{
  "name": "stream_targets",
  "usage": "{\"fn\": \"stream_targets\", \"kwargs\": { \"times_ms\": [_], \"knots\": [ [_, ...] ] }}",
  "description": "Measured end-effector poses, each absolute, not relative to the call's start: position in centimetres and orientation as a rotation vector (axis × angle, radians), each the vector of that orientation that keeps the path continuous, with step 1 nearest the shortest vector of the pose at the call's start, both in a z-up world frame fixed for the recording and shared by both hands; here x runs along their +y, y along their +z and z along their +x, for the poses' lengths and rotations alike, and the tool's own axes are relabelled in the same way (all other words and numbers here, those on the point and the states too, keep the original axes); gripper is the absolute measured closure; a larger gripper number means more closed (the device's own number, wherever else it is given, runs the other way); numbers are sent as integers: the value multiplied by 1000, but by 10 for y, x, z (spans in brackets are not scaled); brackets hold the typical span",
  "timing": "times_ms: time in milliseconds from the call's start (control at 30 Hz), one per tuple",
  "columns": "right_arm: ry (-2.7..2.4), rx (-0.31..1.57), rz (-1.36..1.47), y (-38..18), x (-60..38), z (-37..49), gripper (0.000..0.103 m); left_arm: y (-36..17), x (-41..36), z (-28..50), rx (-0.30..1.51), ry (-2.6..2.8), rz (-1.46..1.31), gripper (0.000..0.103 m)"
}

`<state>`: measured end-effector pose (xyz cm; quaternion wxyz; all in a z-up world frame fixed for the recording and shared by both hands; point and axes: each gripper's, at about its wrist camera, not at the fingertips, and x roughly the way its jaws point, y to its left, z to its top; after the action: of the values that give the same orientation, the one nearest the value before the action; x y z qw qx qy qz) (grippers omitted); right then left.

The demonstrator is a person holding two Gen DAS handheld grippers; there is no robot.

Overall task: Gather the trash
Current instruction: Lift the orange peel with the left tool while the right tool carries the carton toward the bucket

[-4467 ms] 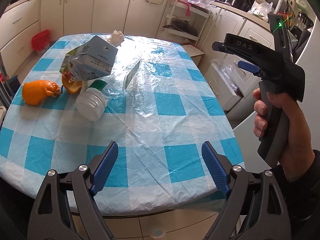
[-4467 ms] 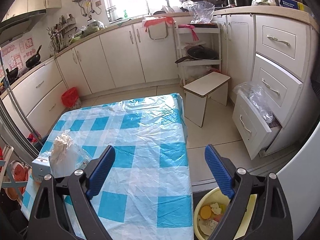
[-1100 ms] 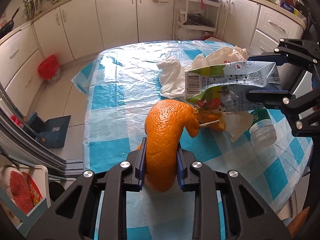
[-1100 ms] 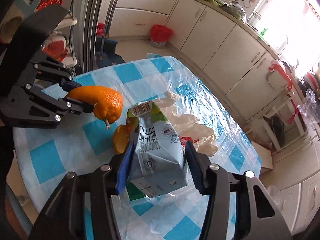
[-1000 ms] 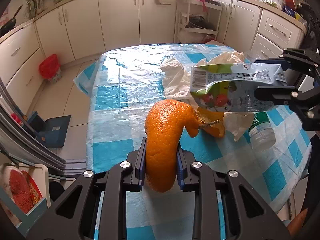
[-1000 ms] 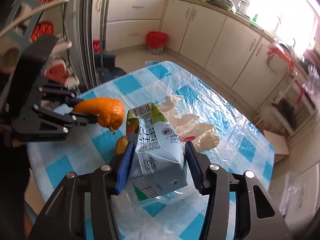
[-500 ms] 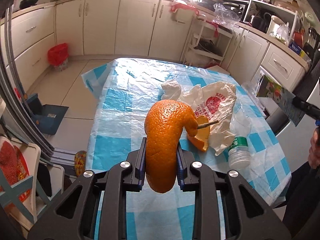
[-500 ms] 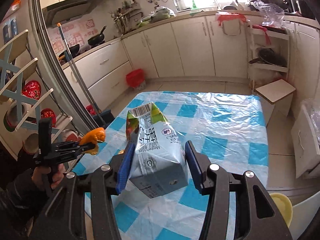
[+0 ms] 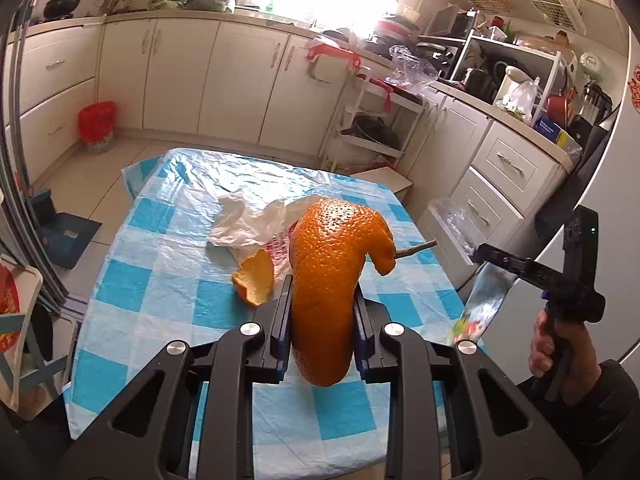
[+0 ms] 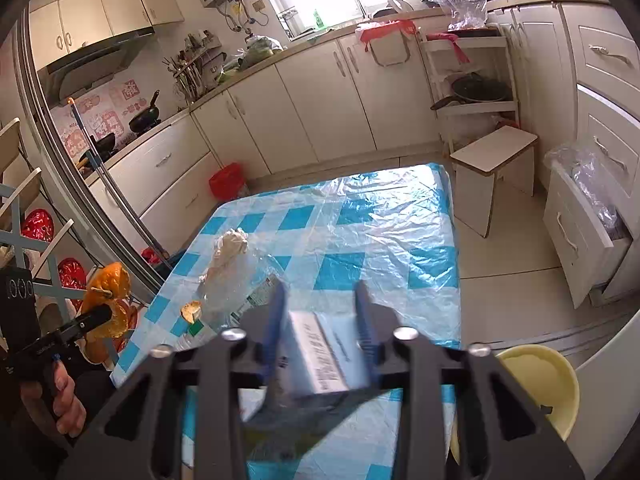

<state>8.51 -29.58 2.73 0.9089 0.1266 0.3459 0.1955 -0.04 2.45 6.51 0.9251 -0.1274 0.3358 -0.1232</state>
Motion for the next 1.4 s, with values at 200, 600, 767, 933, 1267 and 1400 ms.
{"fn": "stream_targets", "kwargs": {
  "times_ms": [200, 600, 767, 933, 1267, 1400],
  "knots": [
    [354, 779, 248, 12, -302, 81, 78, 63, 7, -9, 701, -269, -243, 80],
    [411, 874, 57, -10, -265, 66, 45, 24, 37, -20, 784, -187, -285, 80],
    [396, 893, 52, -9, -269, 65, 33, 22, 48, -19, 779, -171, -301, 80],
    [364, 957, -61, -20, -263, 58, 34, 19, 52, -19, 789, -163, -309, 80],
    [406, 923, -49, -14, -261, 54, 69, 24, 43, -22, 778, -190, -300, 80],
    [404, 881, 24, -6, -270, 56, 70, 26, 42, -25, 773, -202, -303, 80]
  ]
}}
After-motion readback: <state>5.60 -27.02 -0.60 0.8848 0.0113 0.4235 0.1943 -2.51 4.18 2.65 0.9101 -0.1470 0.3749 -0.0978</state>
